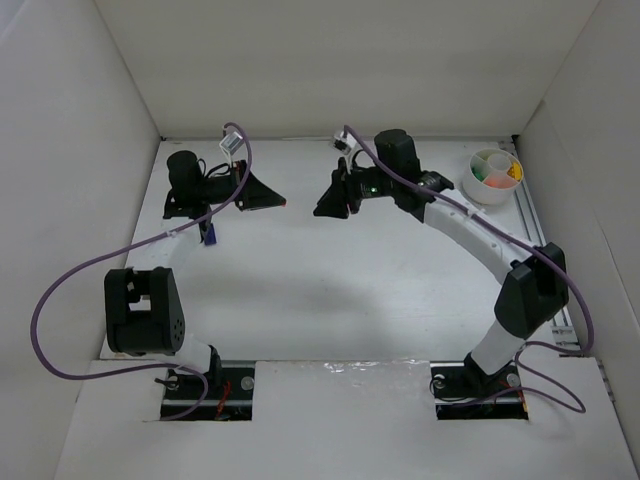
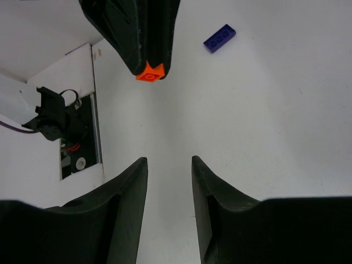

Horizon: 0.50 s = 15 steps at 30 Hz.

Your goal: Sort the legos into containers by color

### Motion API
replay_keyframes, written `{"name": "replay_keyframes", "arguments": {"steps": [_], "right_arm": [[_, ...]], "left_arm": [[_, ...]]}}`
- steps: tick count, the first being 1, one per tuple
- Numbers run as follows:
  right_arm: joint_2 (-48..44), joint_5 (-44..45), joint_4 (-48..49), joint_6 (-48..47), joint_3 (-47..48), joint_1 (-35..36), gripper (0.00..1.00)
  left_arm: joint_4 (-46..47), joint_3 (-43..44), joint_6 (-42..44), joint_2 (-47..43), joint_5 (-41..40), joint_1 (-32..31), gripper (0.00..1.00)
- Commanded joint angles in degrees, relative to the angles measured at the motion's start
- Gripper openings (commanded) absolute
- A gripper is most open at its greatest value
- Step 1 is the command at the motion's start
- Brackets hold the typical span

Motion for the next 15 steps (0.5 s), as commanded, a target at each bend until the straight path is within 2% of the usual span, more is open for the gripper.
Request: {"name": "replay_keyframes", "arguments": {"steps": [1,8,15], "right_arm": [[0.2,-1.4,2.7,-6.9,2.8,1.9,0.44],[0.2,1.8,4.4,-12.9,1.5,4.6,0.51],[-0.4,4.1,12.4,-17.3,-1.5,6.2,0.52]], "left_arm": [[2.5,0.2,-0.8,-2.3,1.5,-0.3,0.0],[2.5,-0.3,-0.8,-2.3,1.5,-0.8,0.0],[2.5,-1.9,0.4,-3.4,1.5,-1.3,0.0]]}}
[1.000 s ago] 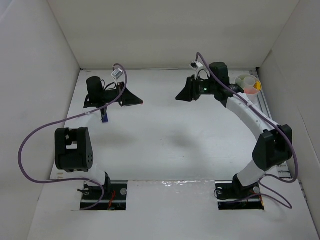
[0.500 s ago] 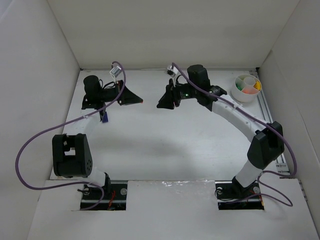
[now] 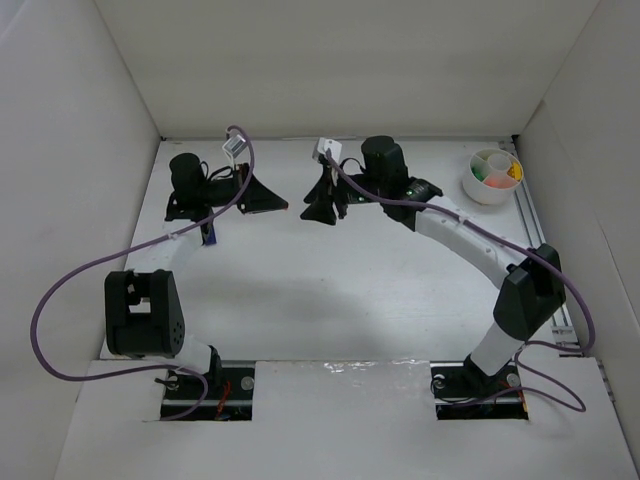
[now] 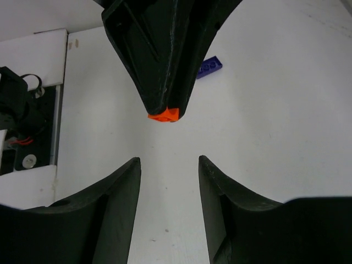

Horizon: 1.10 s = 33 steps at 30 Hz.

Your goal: Sort the legos into containers by color

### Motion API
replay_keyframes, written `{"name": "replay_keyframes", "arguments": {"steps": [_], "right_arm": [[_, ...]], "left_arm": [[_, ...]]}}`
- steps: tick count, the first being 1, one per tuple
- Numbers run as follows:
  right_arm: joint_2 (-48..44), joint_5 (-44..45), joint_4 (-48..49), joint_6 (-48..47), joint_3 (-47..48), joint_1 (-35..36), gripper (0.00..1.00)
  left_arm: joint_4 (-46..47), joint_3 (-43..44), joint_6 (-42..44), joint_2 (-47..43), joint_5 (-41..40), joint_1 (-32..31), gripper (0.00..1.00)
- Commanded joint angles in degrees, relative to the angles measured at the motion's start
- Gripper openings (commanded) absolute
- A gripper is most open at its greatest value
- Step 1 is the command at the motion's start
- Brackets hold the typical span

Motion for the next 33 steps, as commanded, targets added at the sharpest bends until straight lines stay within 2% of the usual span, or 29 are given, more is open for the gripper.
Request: {"name": "replay_keyframes", "arguments": {"steps": [1,11,23,33], "right_arm": [[-0.4,1.8,8.8,-4.7,-1.0,1.5,0.52],[0.2,2.5,12.2,-8.3,-2.3,3.8,0.55],[1.9,3.1,12.2,-8.3,-0.8,5.4,0.55],[2.4,4.2,12.2,-7.8,0.3,5.9,0.49]], "left_arm": [[2.4,-1.1,0.8,-3.3,1.4,-0.5,0.0],[2.4,-1.6,1.4,-2.8,1.4,-0.5,0.0],[2.4,-1.1,1.4,-1.6,1.4,-1.0,0.0],[2.4,-1.1,1.4,-1.6,0.3,-1.0,0.0]]}}
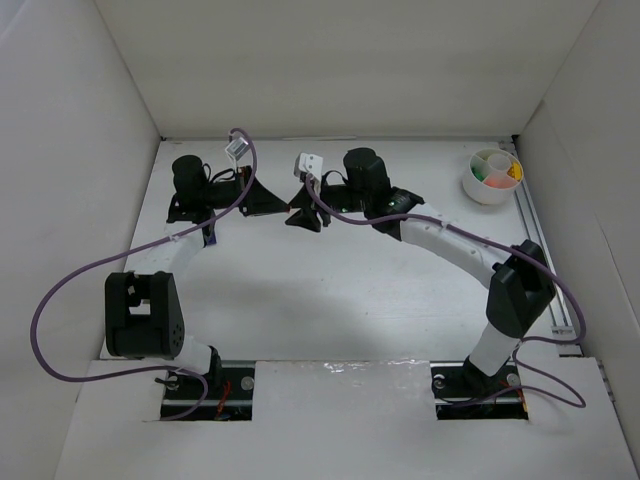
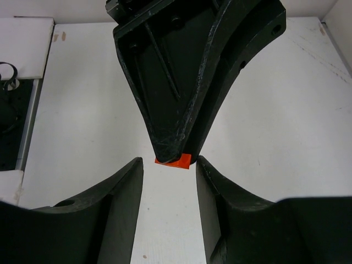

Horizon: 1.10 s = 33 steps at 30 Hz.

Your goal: Sort the legos into containers by color

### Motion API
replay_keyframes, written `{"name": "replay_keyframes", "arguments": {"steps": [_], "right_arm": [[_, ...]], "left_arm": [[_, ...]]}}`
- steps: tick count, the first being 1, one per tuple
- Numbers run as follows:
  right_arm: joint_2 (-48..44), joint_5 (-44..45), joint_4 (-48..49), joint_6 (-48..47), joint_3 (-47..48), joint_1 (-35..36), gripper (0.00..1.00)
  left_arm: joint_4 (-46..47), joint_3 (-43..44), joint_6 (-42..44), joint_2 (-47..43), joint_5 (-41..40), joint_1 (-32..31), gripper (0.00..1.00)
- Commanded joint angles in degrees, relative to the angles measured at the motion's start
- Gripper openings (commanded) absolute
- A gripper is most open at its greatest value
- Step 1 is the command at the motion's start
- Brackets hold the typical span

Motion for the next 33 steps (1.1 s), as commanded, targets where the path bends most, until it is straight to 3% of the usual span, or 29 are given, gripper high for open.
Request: {"name": "replay_keyframes", "arguments": {"steps": [1,27,33], "right_arm": [[0.0,0.1,3.5,-0.5,2.5,0.7,0.48],[-2.7,2.9,3.5,0.1,2.5,0.7,0.46],[-3.7,3.9,3.5,0.1,2.5,0.7,0.47]], "left_arm": [[2.4,0.3,0.8,-0.8,0.2,-0.1,0.0],[2.4,-0.7,1.9,0.3,-0.3,-0.1,0.0],[-4.9,0.3,7.4,1.0,-1.0,-0.1,0.0]]}}
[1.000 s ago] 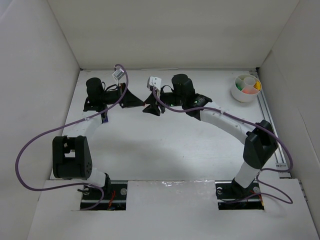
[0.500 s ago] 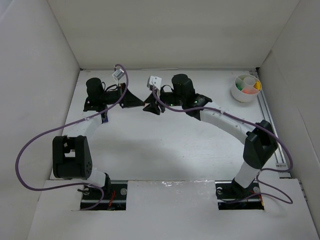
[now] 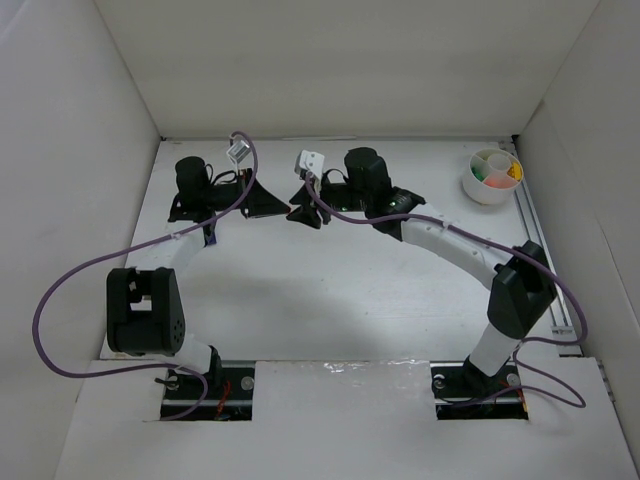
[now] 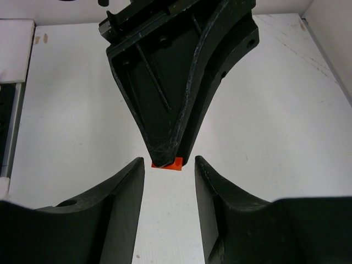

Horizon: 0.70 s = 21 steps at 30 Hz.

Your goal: Sort the legos into containers by color

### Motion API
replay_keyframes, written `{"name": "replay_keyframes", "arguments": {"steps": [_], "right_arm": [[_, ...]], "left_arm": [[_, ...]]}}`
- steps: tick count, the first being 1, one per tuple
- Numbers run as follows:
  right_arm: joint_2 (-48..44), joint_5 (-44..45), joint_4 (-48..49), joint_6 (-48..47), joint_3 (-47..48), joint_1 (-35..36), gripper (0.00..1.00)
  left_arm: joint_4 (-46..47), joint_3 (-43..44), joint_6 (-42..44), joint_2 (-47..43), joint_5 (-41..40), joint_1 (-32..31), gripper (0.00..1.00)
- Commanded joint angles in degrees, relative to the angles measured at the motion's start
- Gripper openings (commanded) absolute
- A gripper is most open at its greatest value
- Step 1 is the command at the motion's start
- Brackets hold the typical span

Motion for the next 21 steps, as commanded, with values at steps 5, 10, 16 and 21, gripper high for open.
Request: {"name": "replay_keyframes", "arguments": {"steps": [5,10,16,21], "right_arm": [[-4.0,0.4,3.2,0.0,2.5,0.5,0.44],[-4.0,0.4,3.2,0.0,1.9,1.0,0.44],[-4.0,1.4,3.2,0.5,1.3,1.0,0.53],[-4.0,2.0,3.2,0.5,0.8,1.0,0.55]], "left_arm": [[-3.0,1.5,5.0,0.2,-0.2,-0.1,0.0],[-3.5,2.1,5.0,0.2,-0.2,-0.1,0.0],[-3.5,2.1,5.5,-0.4,-0.2,-0.1,0.0],[-3.5,2.6,5.5,-0.9,0.3,-0.1,0.0]]}}
